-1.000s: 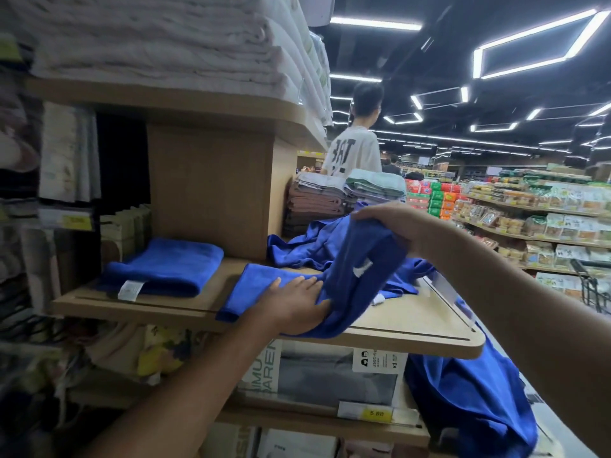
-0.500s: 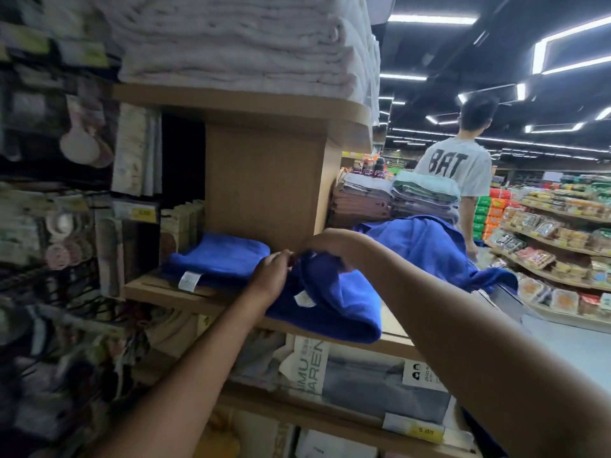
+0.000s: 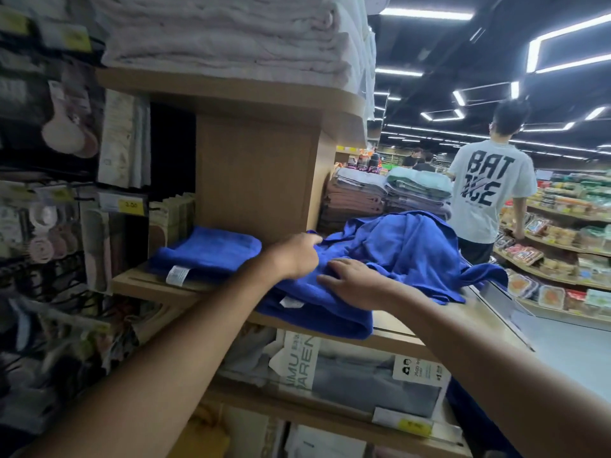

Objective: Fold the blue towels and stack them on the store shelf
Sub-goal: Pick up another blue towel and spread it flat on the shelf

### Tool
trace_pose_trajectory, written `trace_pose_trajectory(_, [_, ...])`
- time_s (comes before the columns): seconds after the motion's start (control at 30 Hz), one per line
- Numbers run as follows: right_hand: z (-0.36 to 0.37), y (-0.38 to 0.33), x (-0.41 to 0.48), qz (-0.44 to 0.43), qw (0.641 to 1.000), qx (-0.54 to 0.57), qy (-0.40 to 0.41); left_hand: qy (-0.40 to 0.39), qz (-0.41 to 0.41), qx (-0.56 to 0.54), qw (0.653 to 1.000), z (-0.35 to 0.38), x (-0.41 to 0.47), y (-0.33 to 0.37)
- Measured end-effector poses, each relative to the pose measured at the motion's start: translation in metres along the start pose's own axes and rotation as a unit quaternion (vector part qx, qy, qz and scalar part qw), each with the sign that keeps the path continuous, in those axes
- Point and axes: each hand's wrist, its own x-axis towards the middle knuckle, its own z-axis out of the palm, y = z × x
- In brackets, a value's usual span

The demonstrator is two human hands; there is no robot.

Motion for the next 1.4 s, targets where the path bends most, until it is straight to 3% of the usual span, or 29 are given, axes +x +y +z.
trace_pose_trajectory(0.13, [0.02, 0.003, -0.011, -0.005, 0.999, -0.019, -0.043, -0.067, -0.016, 0.115, 0.991, 0.022, -0.002, -0.025])
trace_pose_trajectory(0.33, [0.027, 0.006, -0.011, -0.005, 0.999, 0.0, -0.041, -0.055, -0.01, 0.082, 0.995, 0.035, -0.019, -0.048])
trace_pose_trajectory(0.43, [0.027, 0.006, -0.016, -0.009, 0.999, 0.045, -0.004, -0.057, -0.008, 0.08, 0.995, 0.032, -0.022, -0.045])
trace_pose_trajectory(0.5, [0.023, 0.01, -0.027, 0.017, 0.992, 0.093, 0.082, -0.053, -0.006, 0.081, 0.995, 0.032, -0.025, -0.044])
trace_pose_trajectory(0.6, [0.016, 0.02, -0.048, 0.124, 0.973, -0.052, 0.188, -0.05, -0.007, 0.073, 0.996, 0.031, -0.026, -0.045])
trace_pose_trajectory(0.7, [0.013, 0.022, -0.056, 0.177, 0.971, -0.091, 0.132, -0.051, -0.013, 0.057, 0.997, 0.03, -0.027, -0.046])
trace_pose_trajectory(0.77, [0.015, 0.022, -0.052, 0.173, 0.978, -0.028, 0.114, -0.048, -0.014, 0.051, 0.997, 0.031, -0.027, -0.048])
trace_pose_trajectory(0.83, [0.016, 0.019, -0.047, 0.168, 0.973, 0.113, 0.112, -0.041, -0.014, 0.032, 0.999, 0.032, -0.028, -0.051])
trace_pose_trajectory(0.97, [0.017, 0.008, -0.038, 0.123, 0.917, 0.345, 0.156, 0.014, -0.003, -0.088, 0.996, 0.033, -0.027, -0.052])
trace_pose_trajectory(1.07, [0.007, -0.004, -0.037, 0.046, 0.859, 0.465, 0.209, 0.08, -0.005, -0.287, 0.955, 0.026, -0.03, -0.046])
trace_pose_trajectory(1.13, [-0.011, -0.011, -0.034, 0.002, 0.827, 0.512, 0.232, 0.129, -0.052, -0.416, 0.898, 0.015, -0.033, -0.048])
trace_pose_trajectory(1.23, [-0.042, -0.02, -0.023, -0.044, 0.797, 0.55, 0.246, 0.02, -0.089, -0.622, 0.778, -0.009, -0.041, -0.053])
trace_pose_trajectory(1.3, [-0.057, -0.028, -0.012, -0.059, 0.793, 0.555, 0.244, -0.036, -0.088, -0.652, 0.752, -0.025, -0.047, -0.058])
trace_pose_trajectory(1.4, [-0.068, -0.04, 0.013, -0.055, 0.795, 0.559, 0.231, -0.003, -0.132, -0.625, 0.77, -0.057, -0.041, -0.069])
